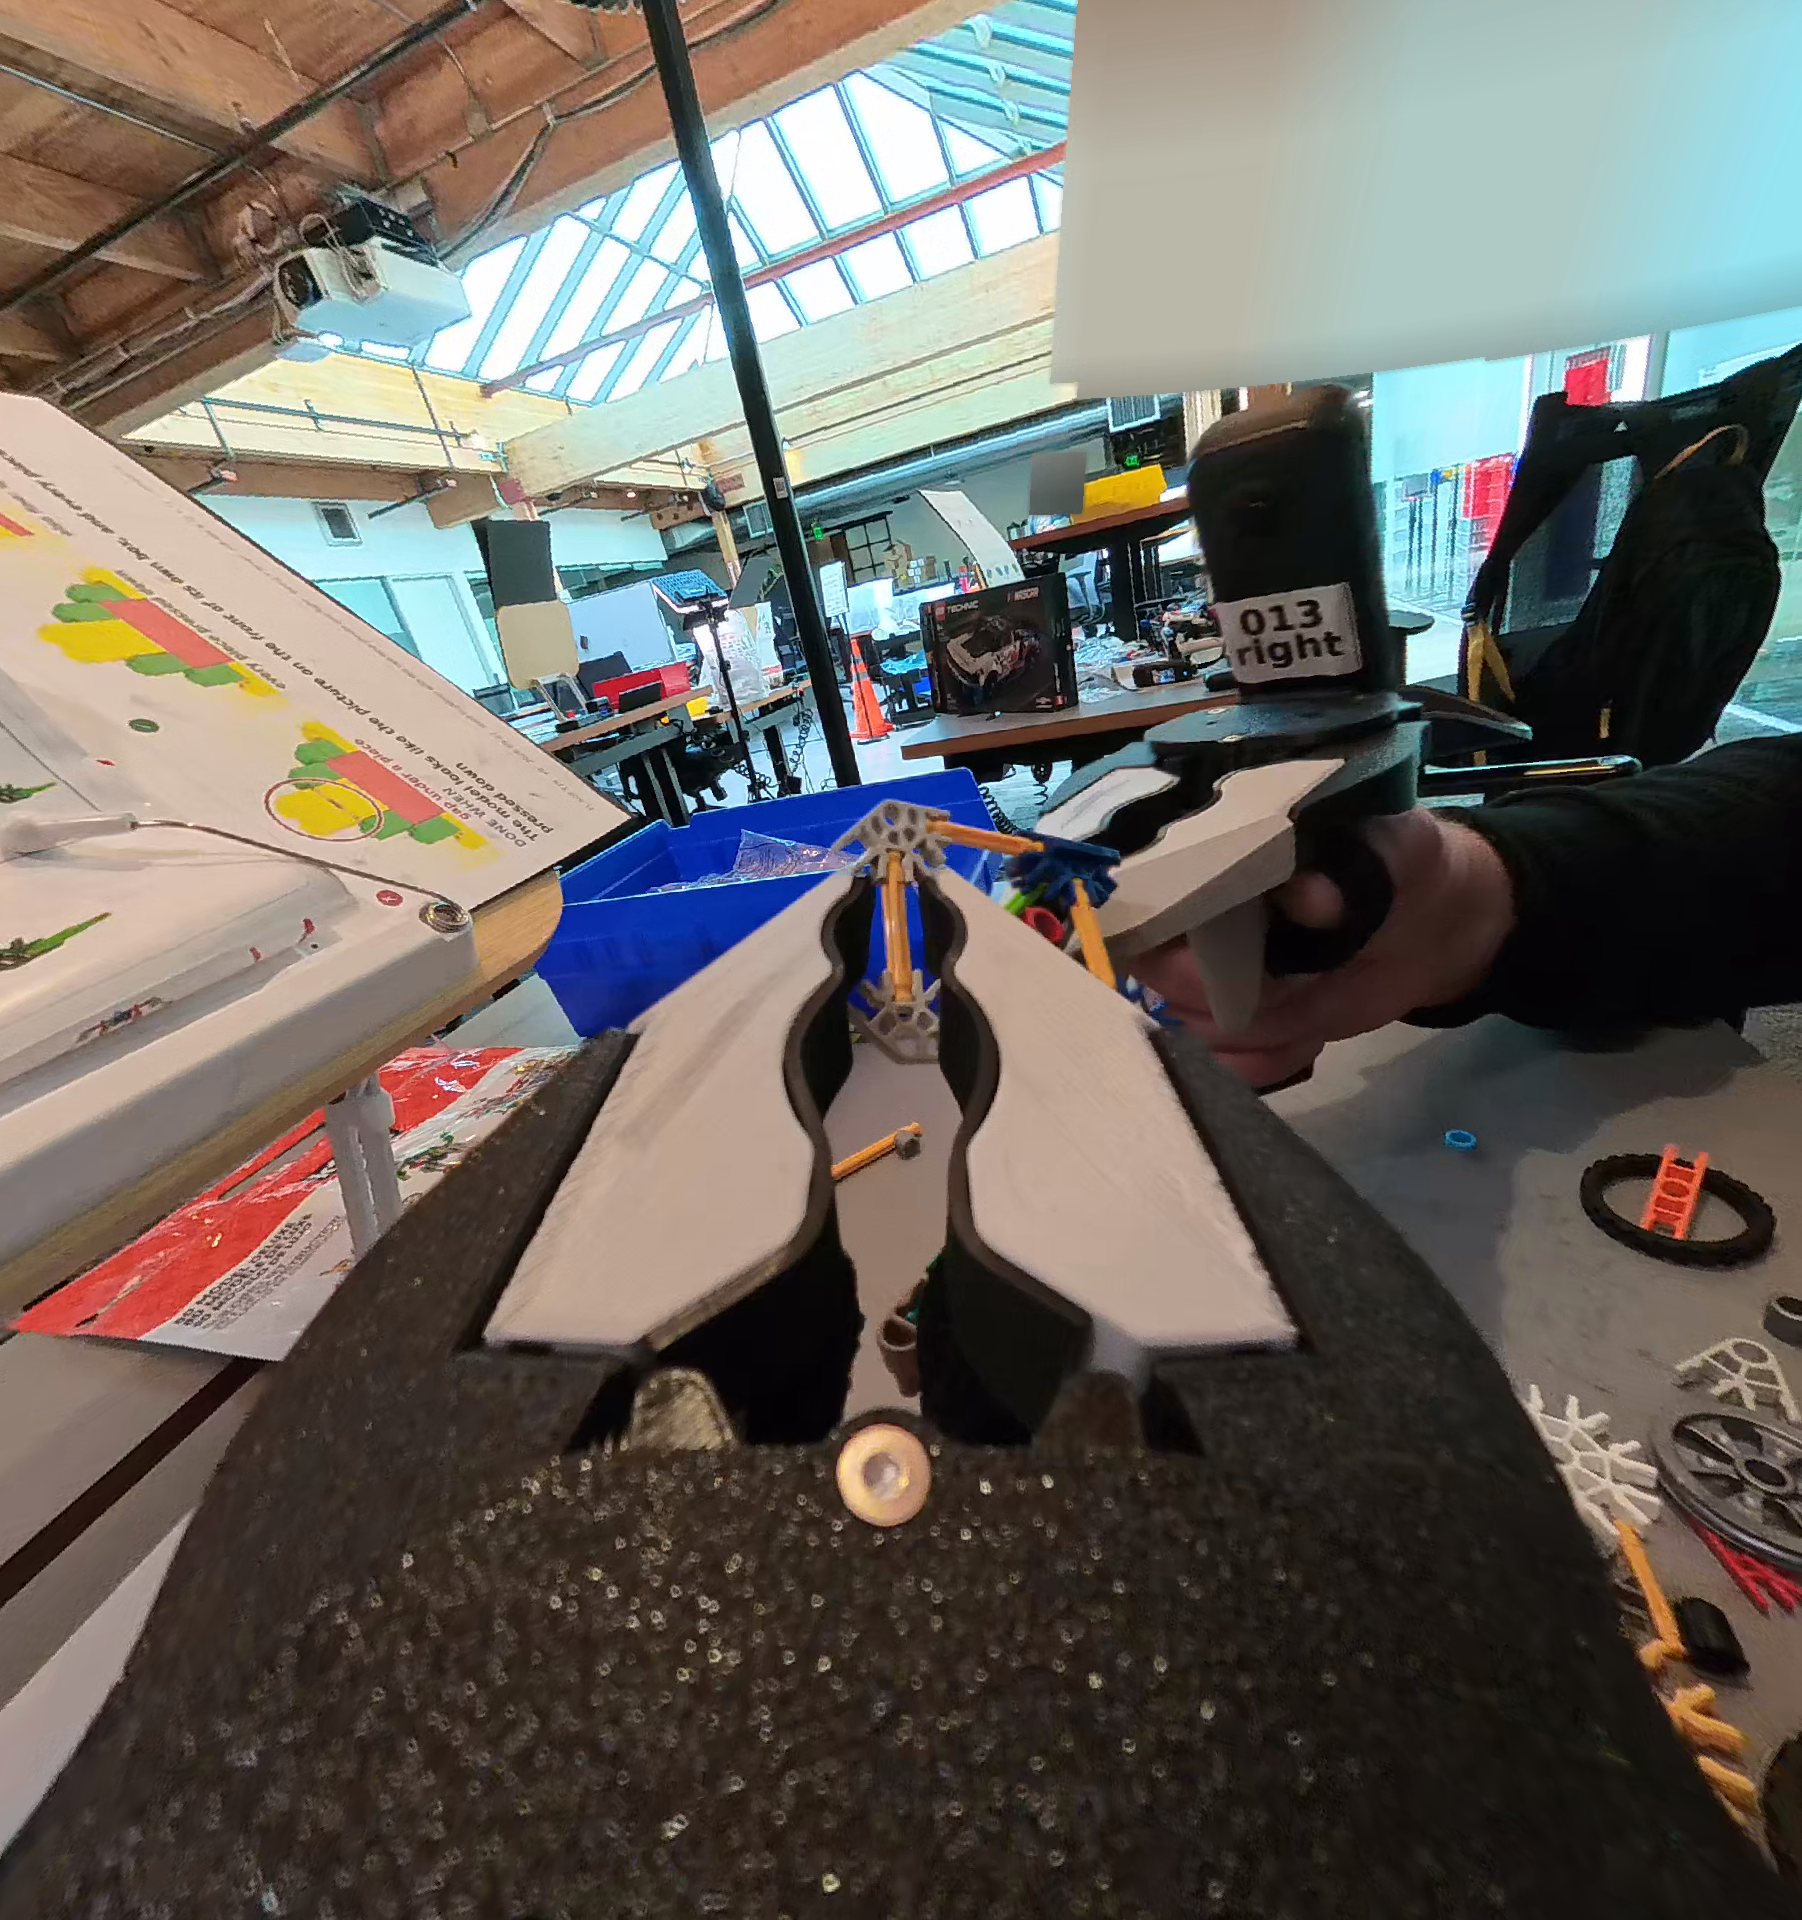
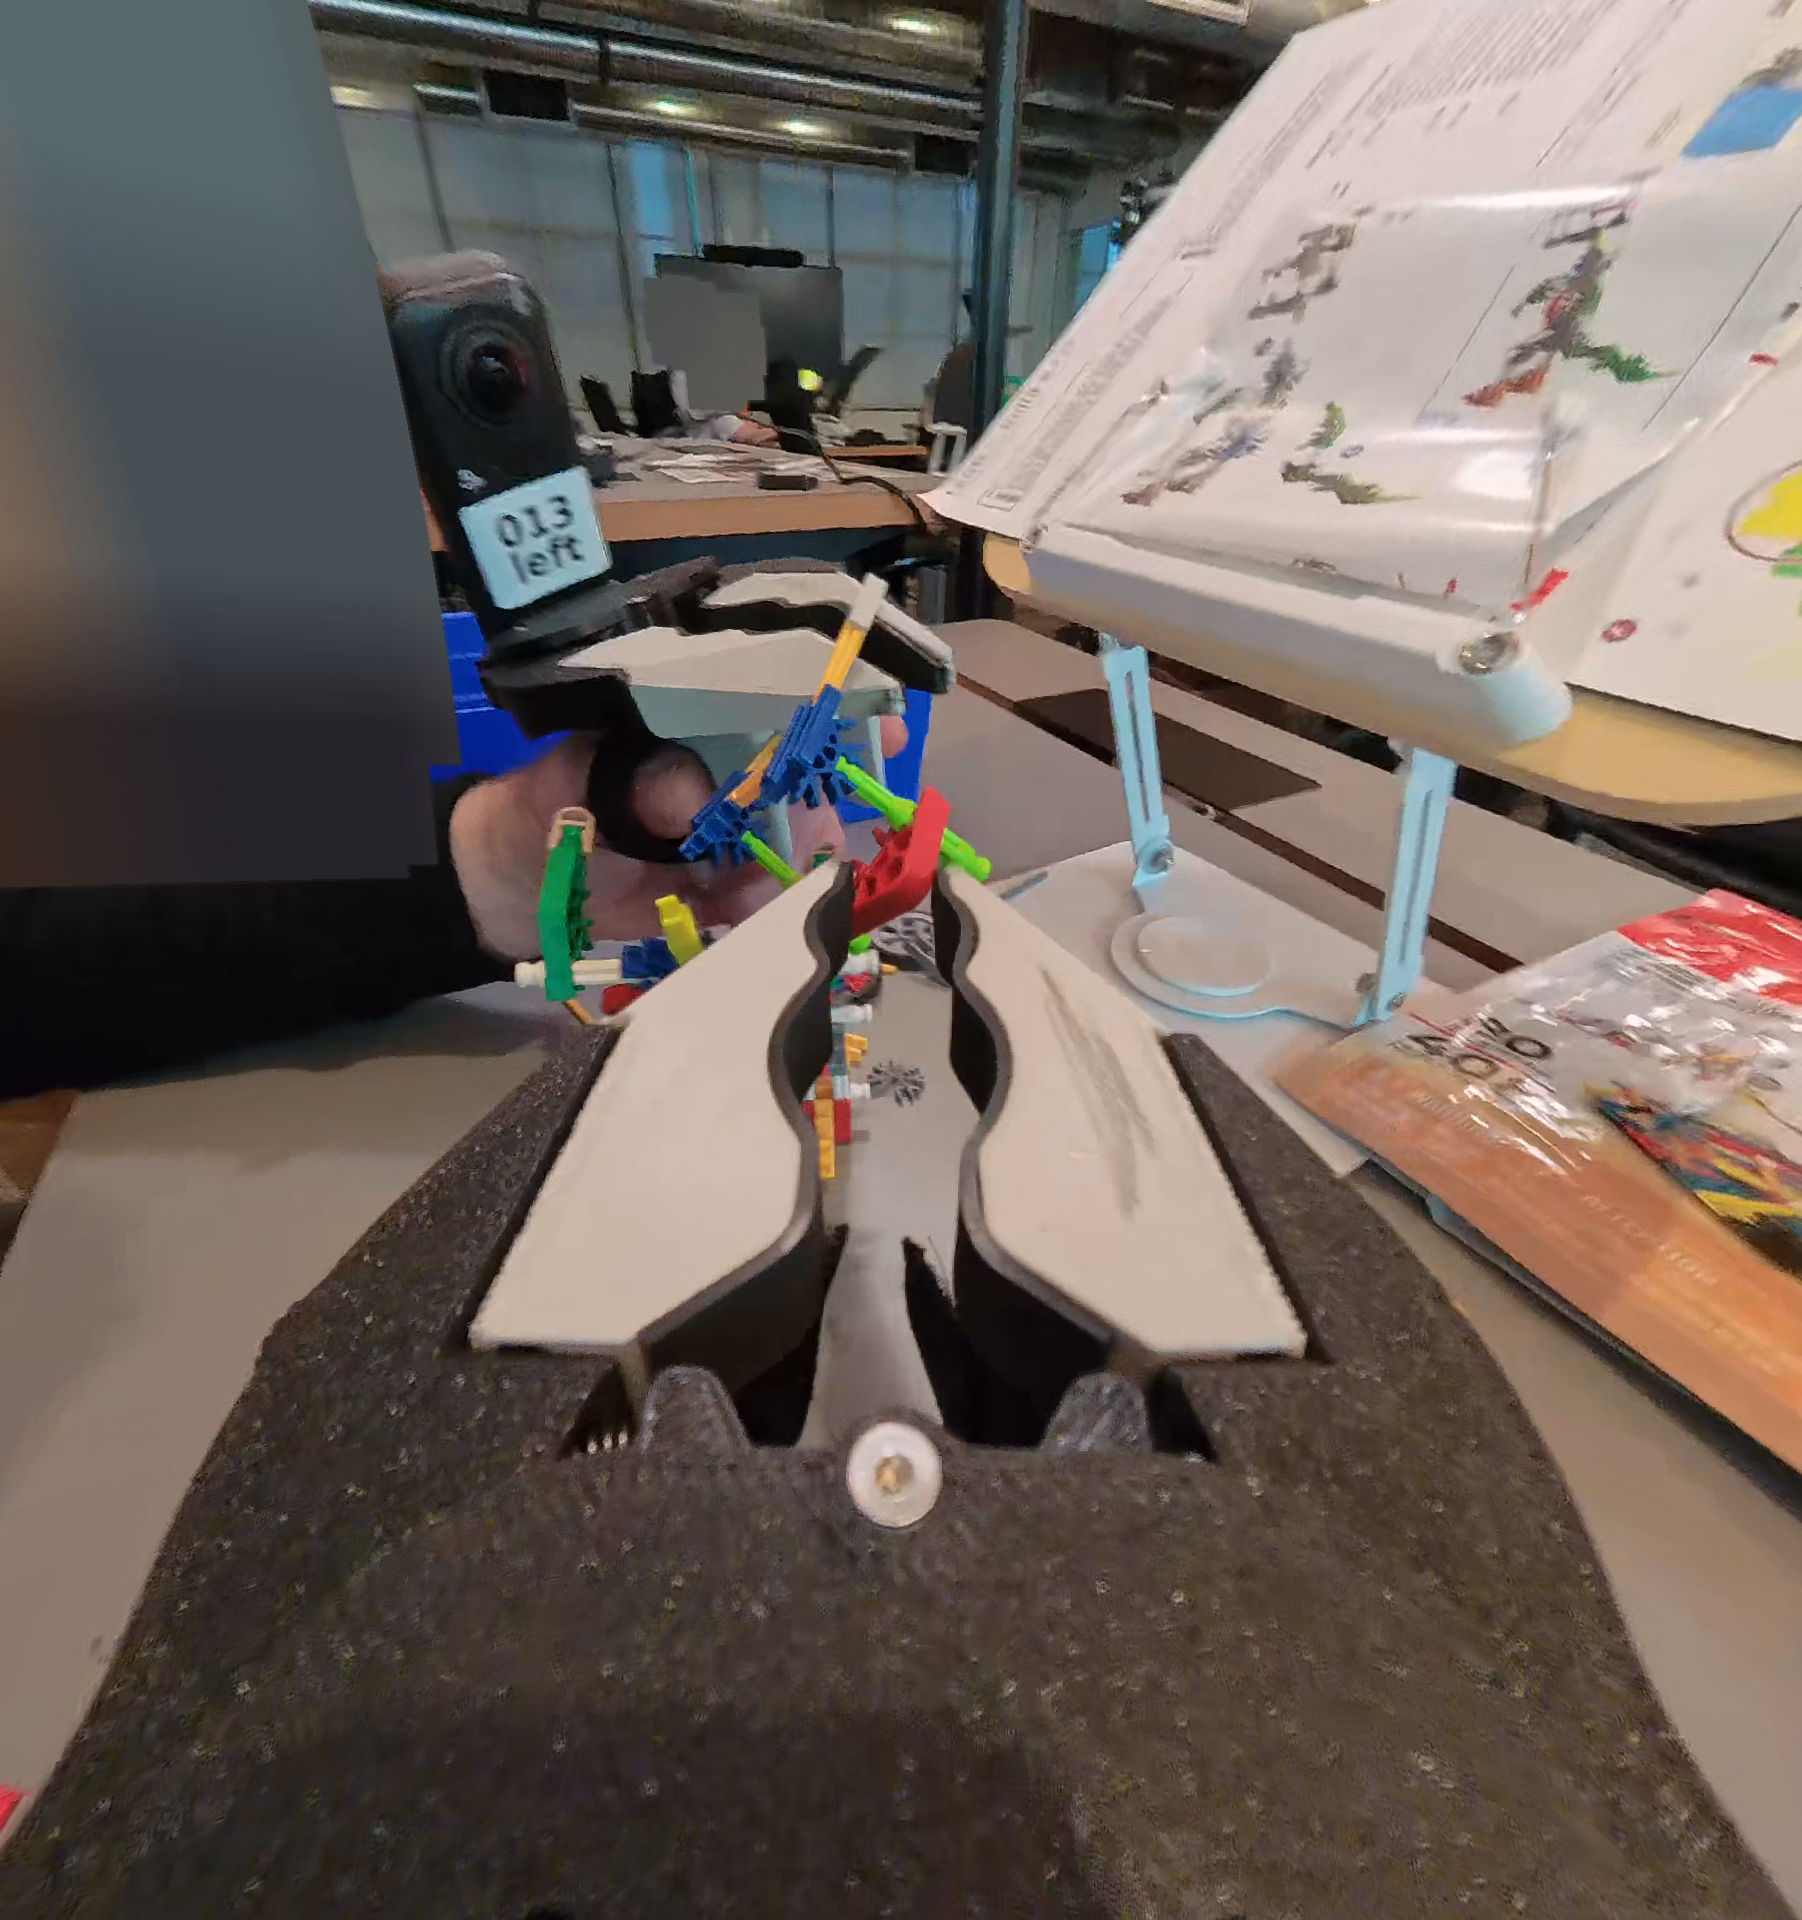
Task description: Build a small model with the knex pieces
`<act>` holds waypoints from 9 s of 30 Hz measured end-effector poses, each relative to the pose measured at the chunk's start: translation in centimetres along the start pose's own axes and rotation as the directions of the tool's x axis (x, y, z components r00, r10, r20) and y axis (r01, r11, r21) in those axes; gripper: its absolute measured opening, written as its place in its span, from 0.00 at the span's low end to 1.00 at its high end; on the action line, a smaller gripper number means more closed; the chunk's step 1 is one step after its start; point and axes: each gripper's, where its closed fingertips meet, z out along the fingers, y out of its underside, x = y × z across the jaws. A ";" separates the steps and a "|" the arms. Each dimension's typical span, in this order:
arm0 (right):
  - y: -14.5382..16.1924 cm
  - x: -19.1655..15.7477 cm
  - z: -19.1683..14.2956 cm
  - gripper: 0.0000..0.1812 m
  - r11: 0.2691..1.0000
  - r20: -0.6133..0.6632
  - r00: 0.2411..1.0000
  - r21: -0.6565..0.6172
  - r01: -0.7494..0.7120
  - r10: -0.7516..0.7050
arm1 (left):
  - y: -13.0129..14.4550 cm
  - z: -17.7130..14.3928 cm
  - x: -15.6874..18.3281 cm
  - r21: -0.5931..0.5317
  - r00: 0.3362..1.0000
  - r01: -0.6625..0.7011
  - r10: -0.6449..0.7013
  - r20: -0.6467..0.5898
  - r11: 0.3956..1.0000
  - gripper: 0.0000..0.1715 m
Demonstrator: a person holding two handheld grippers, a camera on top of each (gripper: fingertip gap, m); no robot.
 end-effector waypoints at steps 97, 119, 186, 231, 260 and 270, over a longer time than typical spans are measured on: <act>3.9 -5.2 -4.6 0.09 0.653 0.068 0.735 -0.408 0.638 -0.675 | 5.1 -11.2 -1.8 -0.668 0.764 -0.144 0.511 0.394 0.730 0.07; 1.8 -4.9 10.6 0.02 0.927 0.164 0.984 -0.375 -0.003 0.069 | 5.3 -10.6 -1.3 -0.634 0.762 -0.188 0.519 0.388 0.750 0.06; 1.6 -10.5 9.1 0.03 0.785 0.263 0.744 -0.304 -0.540 0.614 | 3.1 -12.6 4.3 -0.321 0.893 -0.232 0.332 0.304 0.918 0.06; 1.4 -10.4 9.0 0.02 0.946 0.019 0.977 -0.246 0.210 -0.212 | 2.7 -12.5 4.3 -0.272 0.929 -0.127 0.210 0.304 0.954 0.07; -2.0 -7.2 9.1 0.01 0.909 -0.063 0.926 -0.227 0.350 -0.373 | 1.8 -11.3 0.8 -0.416 0.850 -0.081 0.281 0.446 0.906 0.13; -2.2 -7.1 8.2 0.02 0.989 -0.020 0.999 -0.139 0.044 -0.047 | 1.6 -10.2 1.7 -0.552 0.829 -0.189 0.434 0.354 0.812 0.03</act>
